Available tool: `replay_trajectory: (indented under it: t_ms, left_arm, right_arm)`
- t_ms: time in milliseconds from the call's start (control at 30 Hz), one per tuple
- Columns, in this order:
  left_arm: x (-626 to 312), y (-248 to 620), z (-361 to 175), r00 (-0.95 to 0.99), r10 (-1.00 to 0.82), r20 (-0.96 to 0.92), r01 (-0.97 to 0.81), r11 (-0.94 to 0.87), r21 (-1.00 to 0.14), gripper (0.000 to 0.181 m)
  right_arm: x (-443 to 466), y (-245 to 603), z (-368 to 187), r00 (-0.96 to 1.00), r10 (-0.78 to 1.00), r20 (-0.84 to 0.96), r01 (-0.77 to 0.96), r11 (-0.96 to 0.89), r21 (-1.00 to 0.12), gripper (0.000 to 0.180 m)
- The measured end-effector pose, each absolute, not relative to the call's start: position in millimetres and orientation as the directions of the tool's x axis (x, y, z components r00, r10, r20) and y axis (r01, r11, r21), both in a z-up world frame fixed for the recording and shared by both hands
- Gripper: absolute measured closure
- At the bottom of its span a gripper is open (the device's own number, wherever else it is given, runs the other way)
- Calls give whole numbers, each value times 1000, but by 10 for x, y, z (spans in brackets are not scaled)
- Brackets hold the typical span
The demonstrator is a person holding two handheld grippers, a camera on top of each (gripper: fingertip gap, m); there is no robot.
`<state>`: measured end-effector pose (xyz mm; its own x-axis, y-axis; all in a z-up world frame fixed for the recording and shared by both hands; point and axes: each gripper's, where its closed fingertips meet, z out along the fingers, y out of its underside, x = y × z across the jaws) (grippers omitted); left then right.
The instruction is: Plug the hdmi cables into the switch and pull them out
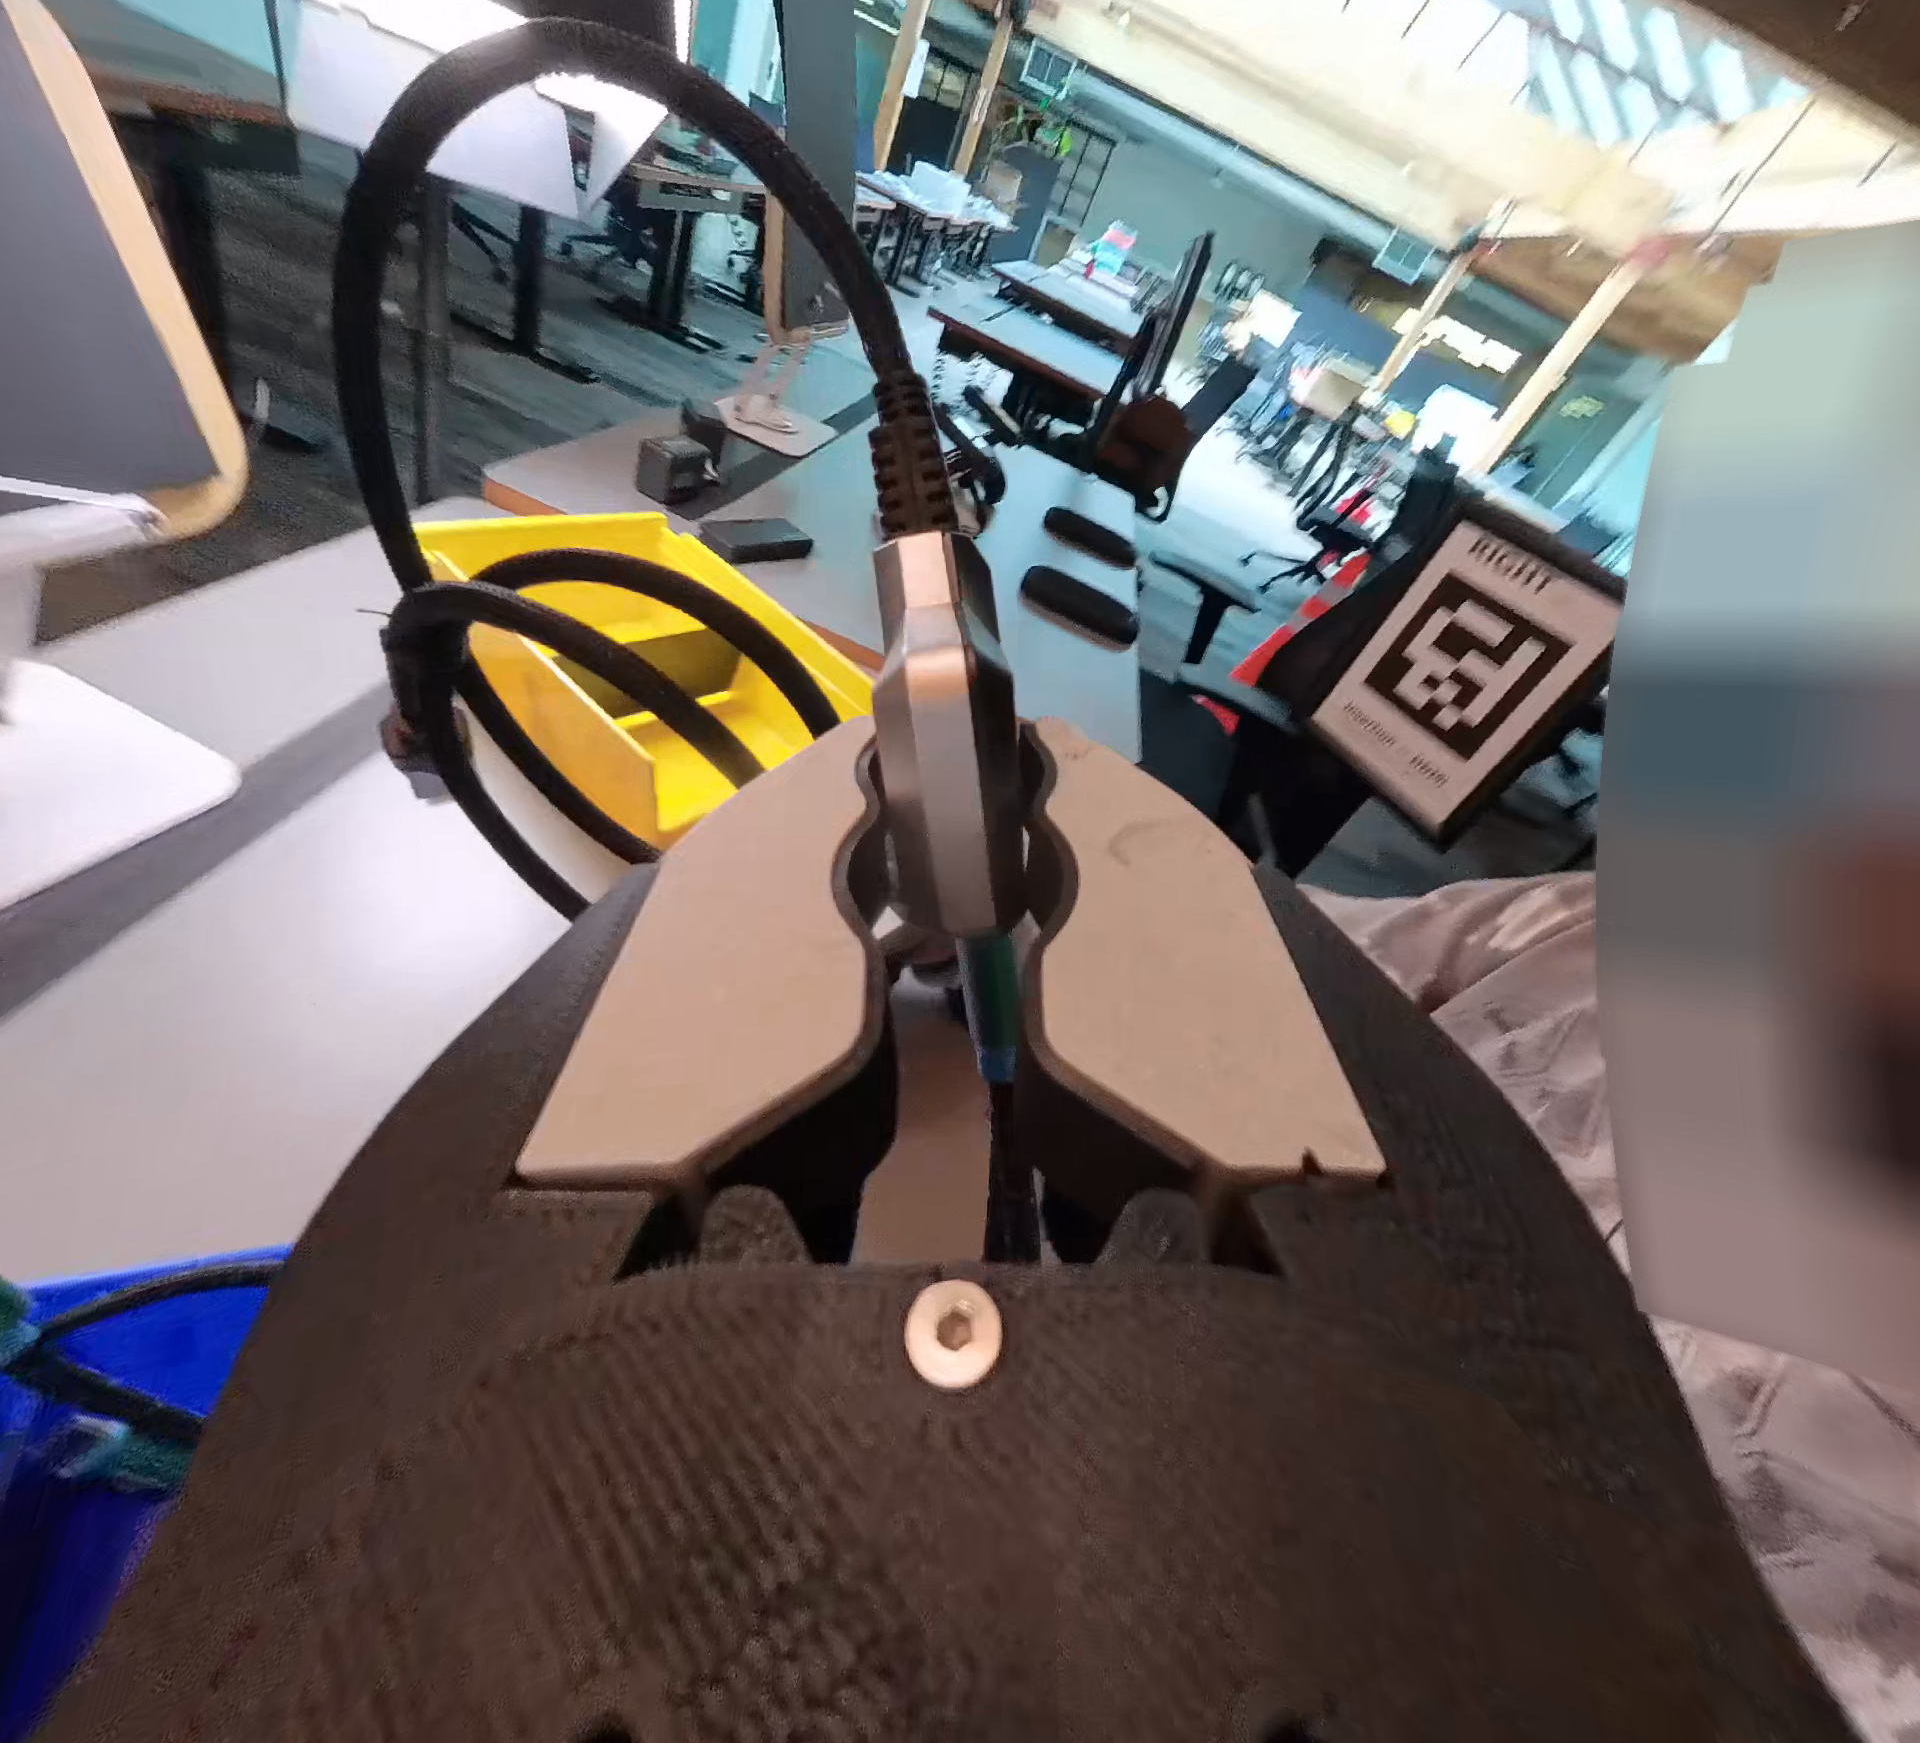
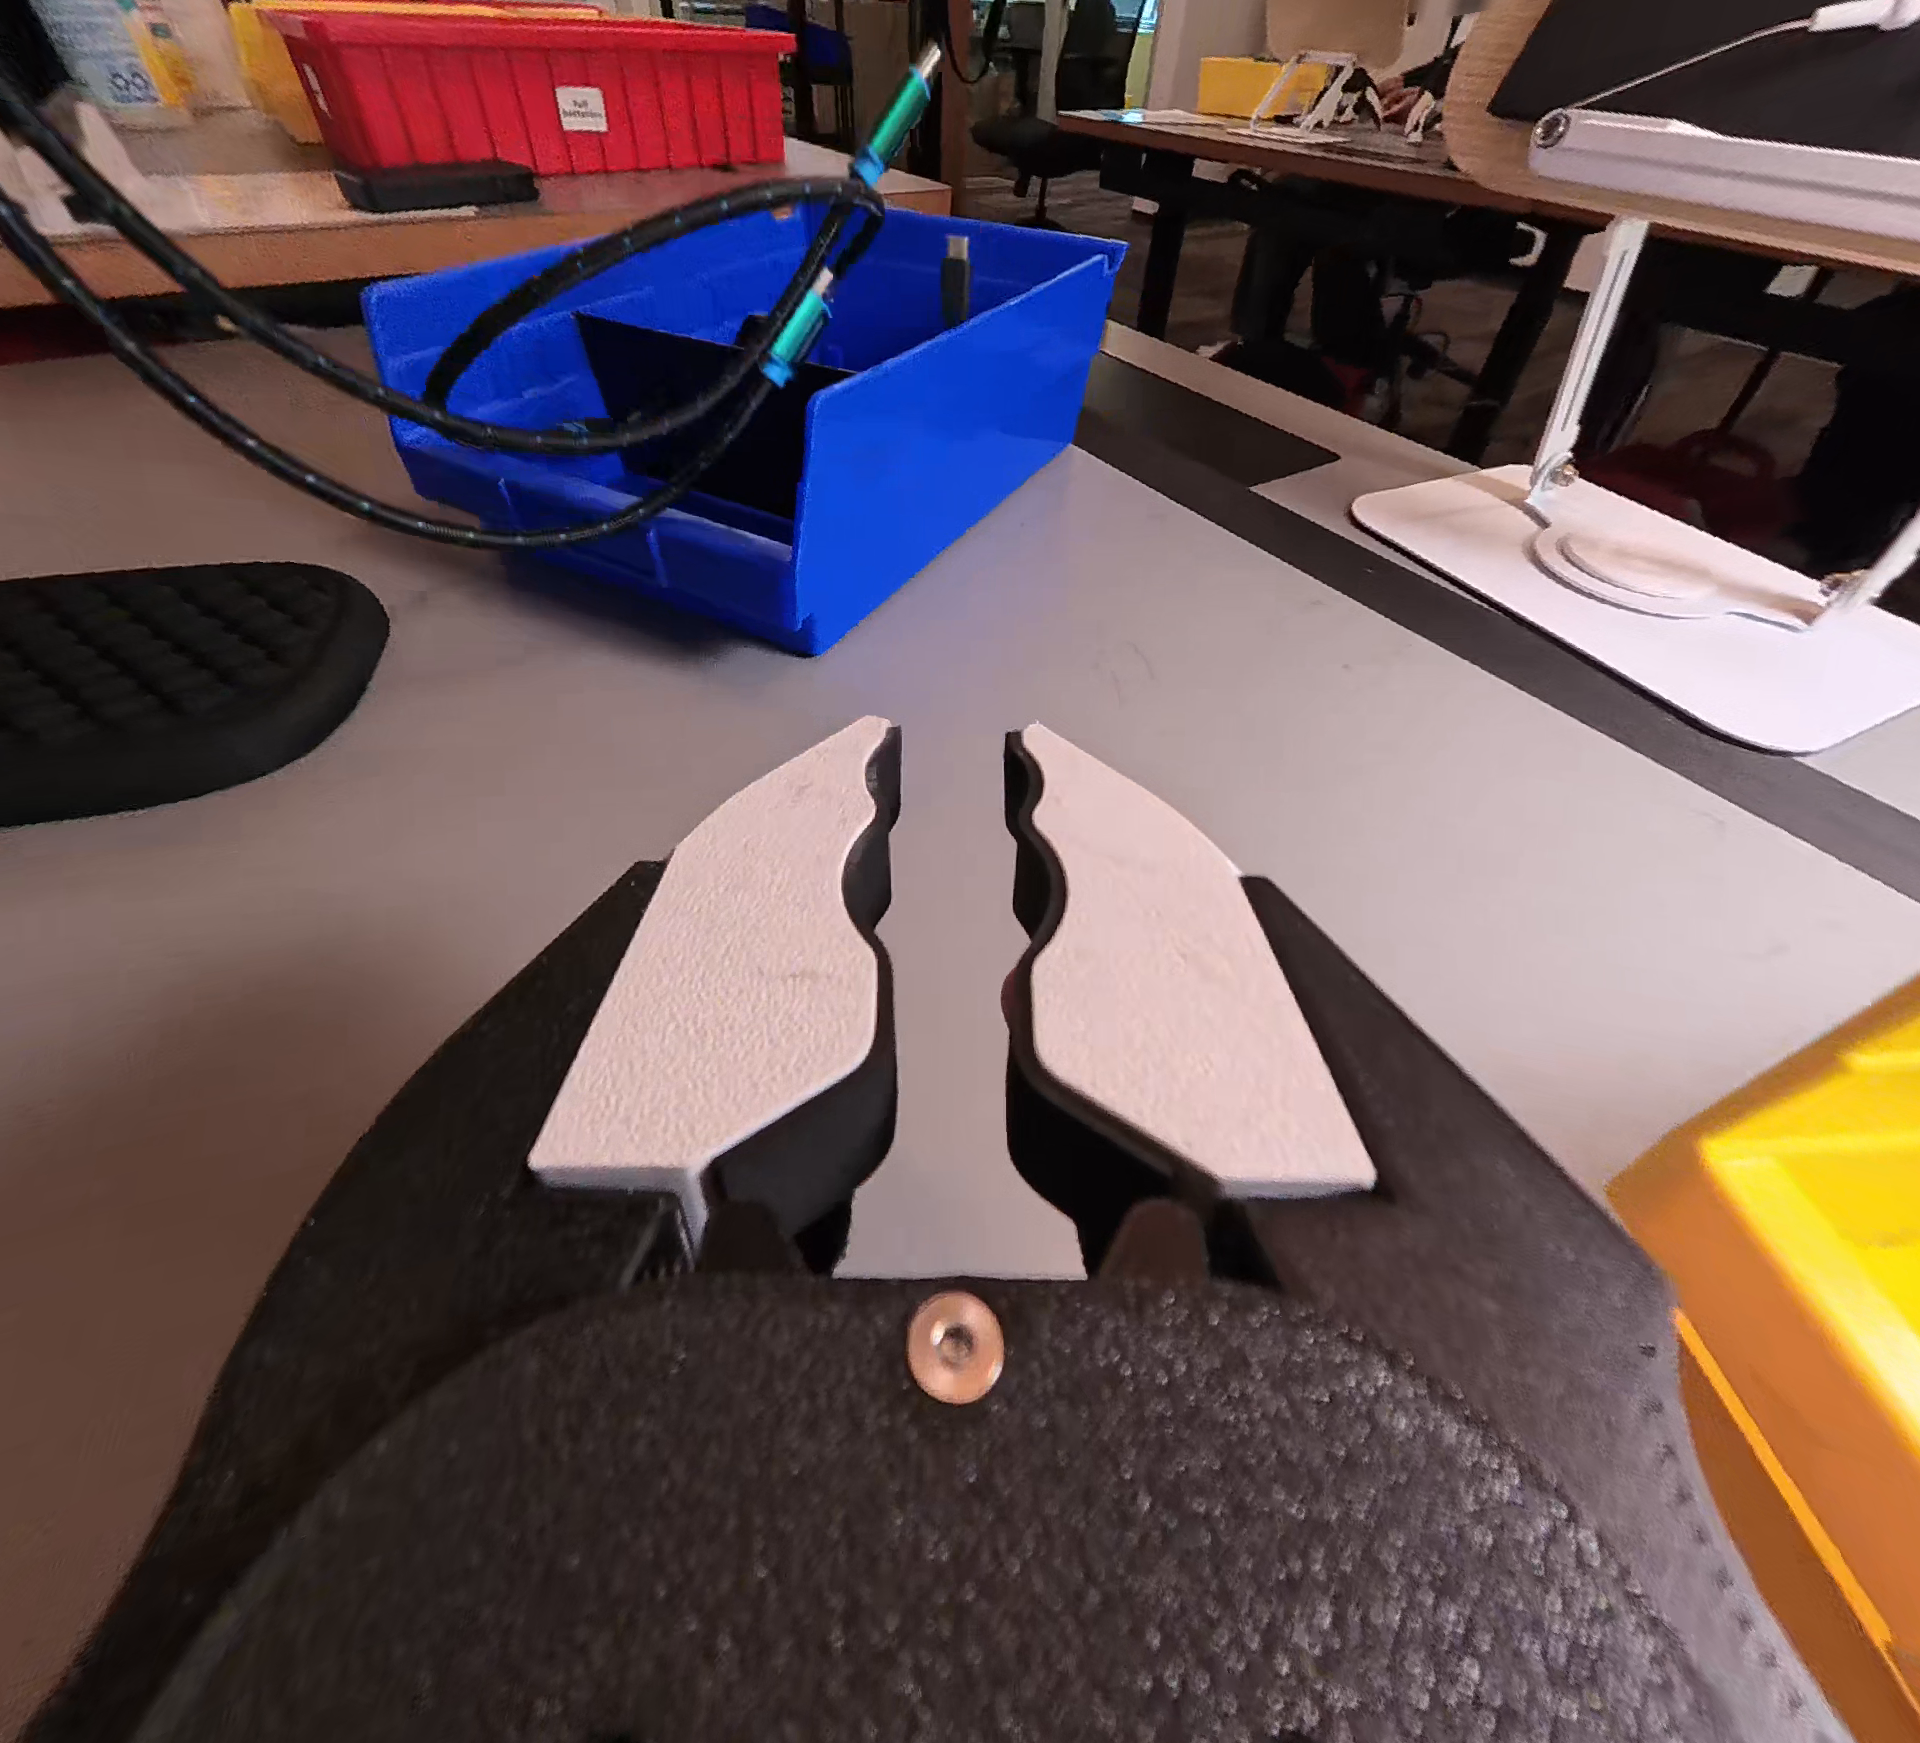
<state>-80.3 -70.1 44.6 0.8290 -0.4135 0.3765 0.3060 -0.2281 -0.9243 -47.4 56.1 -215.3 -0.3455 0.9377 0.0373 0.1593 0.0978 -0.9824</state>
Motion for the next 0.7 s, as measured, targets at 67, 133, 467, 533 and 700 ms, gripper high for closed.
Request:
replay_trajectory:
  t_ms: [67, 133, 467, 533, 700]
  left_arm:
    - [-841, -599, 260, 780, -410, 473, 399, -258, -880, 158]
    - [-891, -517, 61, 733, -396, 554, 475, -286, -832, 158]
    - [-160, -744, -587, 593, -398, 700, 536, -453, -712, 159]
    - [9, -865, -689, 588, -379, 715, 510, -513, -691, 159]
    - [160, -1267, -1015, 643, -276, 714, 320, -751, -578, 159]
  right_arm:
    - [-440, 582, -2156, -340, 939, 46, 158, 105, -982, 162]
    - [-408, 599, -2149, -337, 940, 52, 155, 110, -982, 162]
    - [-359, 725, -2053, -321, 946, 46, 132, 93, -987, 163]
    - [-342, 779, -2019, -307, 951, 43, 123, 85, -989, 163]
    - [-293, 966, -1901, -264, 965, 7, 93, 33, -995, 163]
